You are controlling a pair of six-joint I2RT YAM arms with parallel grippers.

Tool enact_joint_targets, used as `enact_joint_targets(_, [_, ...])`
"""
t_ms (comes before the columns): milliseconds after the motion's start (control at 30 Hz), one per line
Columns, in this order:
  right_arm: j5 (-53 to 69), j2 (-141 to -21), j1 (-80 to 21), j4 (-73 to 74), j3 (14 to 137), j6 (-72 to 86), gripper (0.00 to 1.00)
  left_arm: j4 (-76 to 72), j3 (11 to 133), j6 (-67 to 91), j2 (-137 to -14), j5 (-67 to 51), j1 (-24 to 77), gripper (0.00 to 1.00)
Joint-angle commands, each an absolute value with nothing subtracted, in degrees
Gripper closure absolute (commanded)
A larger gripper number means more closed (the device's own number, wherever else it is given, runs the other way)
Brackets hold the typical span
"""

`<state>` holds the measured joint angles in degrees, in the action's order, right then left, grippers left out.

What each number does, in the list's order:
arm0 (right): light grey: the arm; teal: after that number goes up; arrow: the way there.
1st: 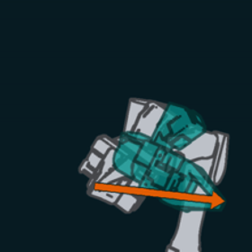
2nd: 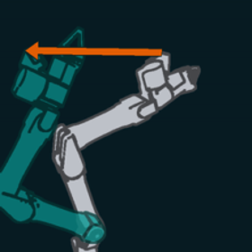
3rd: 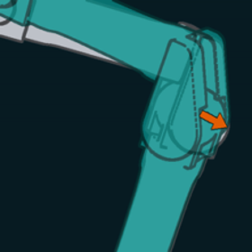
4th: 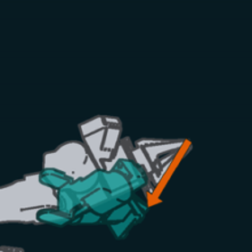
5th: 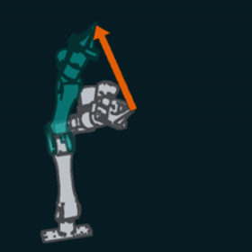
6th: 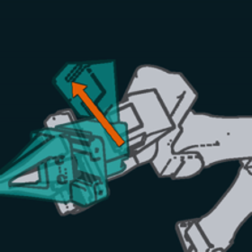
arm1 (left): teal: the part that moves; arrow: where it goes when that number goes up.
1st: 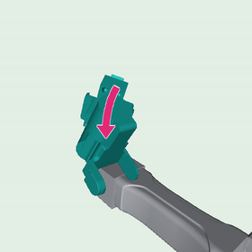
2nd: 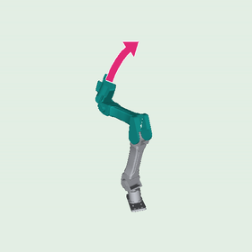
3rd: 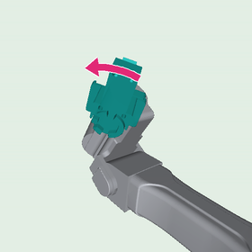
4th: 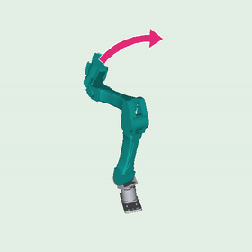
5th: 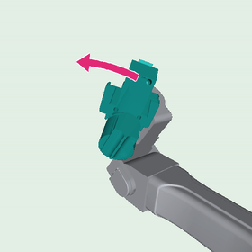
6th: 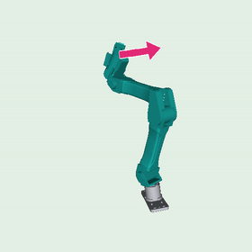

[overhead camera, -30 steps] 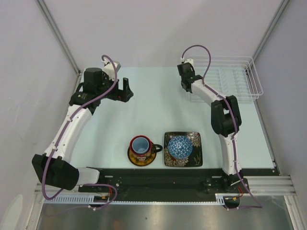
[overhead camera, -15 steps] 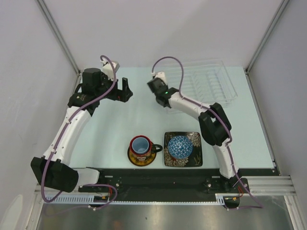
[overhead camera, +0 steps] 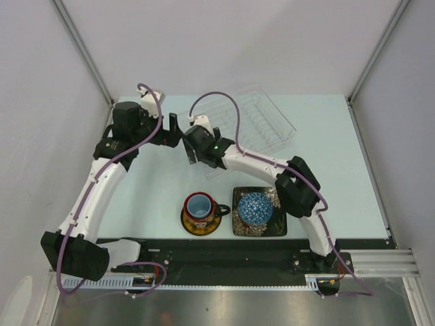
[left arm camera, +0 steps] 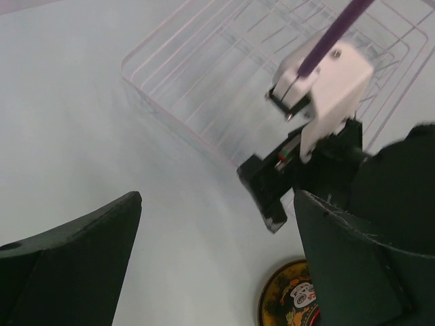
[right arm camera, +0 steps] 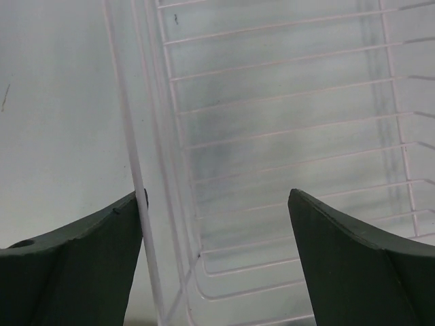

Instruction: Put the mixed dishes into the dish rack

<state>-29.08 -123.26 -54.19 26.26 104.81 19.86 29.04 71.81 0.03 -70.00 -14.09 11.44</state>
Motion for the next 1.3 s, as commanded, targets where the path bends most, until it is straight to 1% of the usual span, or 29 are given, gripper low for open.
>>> enact_joint_targets(0, [-29.3,-113.0,-48.7,23.6,106.0,20.7,0.11,28.6,69.1,0.2,-69.1,-13.2,11.2,0.0])
enact_joint_targets(100, [-28.4,-106.7,-46.2,18.6,102.0,17.5,0.13,28.2,66.6,0.9,-71.2,-10.9,10.8,0.0])
enact_joint_targets(133, [-28.8,-103.0,-45.3,17.8,99.8,16.7,0.14,28.0,65.7,1.3,-71.7,-10.8,10.8,0.01])
enact_joint_targets(233, [-29.7,-98.3,-37.9,16.4,97.5,14.7,0.14,24.8,61.6,2.6,-73.1,-10.8,10.8,0.0])
enact_joint_targets(300, [-23.8,-97.1,-33.6,17.2,96.8,16.8,0.14,22.4,60.2,3.9,-74.7,-12.0,10.9,0.0])
enact_joint_targets(333, [-22.6,-96.7,-30.7,17.4,96.4,16.9,0.14,21.9,60.4,4.3,-75.6,-12.7,11.1,0.0])
enact_joint_targets(367, [-22.5,-96.4,-29.9,17.7,96.2,16.0,0.14,21.7,60.8,5.3,-76.5,-13.6,11.2,0.0])
enact_joint_targets(500, [-23.7,-97.6,-23.1,17.1,95.6,13.1,0.13,18.0,65.3,6.9,-82.9,-12.9,13.3,0.0])
enact_joint_targets(533, [-23.1,-98.3,-19.5,17.3,95.6,13.1,0.13,17.8,66.7,7.3,-84.4,-12.7,13.8,0.0])
enact_joint_targets(567, [-23.0,-99.5,-18.0,17.4,95.5,13.1,0.13,17.7,68.2,8.0,-85.8,-12.4,14.2,0.0])
enact_joint_targets(600, [-22.7,-100.3,-16.8,17.6,95.6,12.7,0.13,18.0,71.3,8.3,-87.1,-12.0,15.2,0.0])
enact_joint_targets(700, [-22.1,-103.4,-13.5,18.0,95.7,10.8,0.13,17.5,75.5,10.5,-91.8,-12.0,16.7,0.0])
enact_joint_targets(800, [-24.3,-107.1,-12.4,19.1,96.1,7.7,0.13,16.8,77.0,11.8,-94.9,-12.1,18.2,0.0])
enact_joint_targets(900, [-24.4,-110.3,-10.6,19.2,95.6,6.8,0.13,15.7,76.5,12.5,-96.6,-12.0,19.2,0.0])
enact_joint_targets(1067, [-21.2,-111.9,-8.5,18.9,93.2,9.1,0.15,14.1,72.8,11.7,-97.0,-10.3,20.0,0.0])
enact_joint_targets(1167, [-21.4,-112.0,-8.6,19.3,91.1,10.2,0.18,12.6,70.8,10.9,-96.4,-7.1,20.0,0.0])
enact_joint_targets(1267, [-22.2,-111.4,-8.5,20.8,89.3,11.5,0.23,12.2,69.2,9.8,-96.2,-6.7,20.0,0.0])
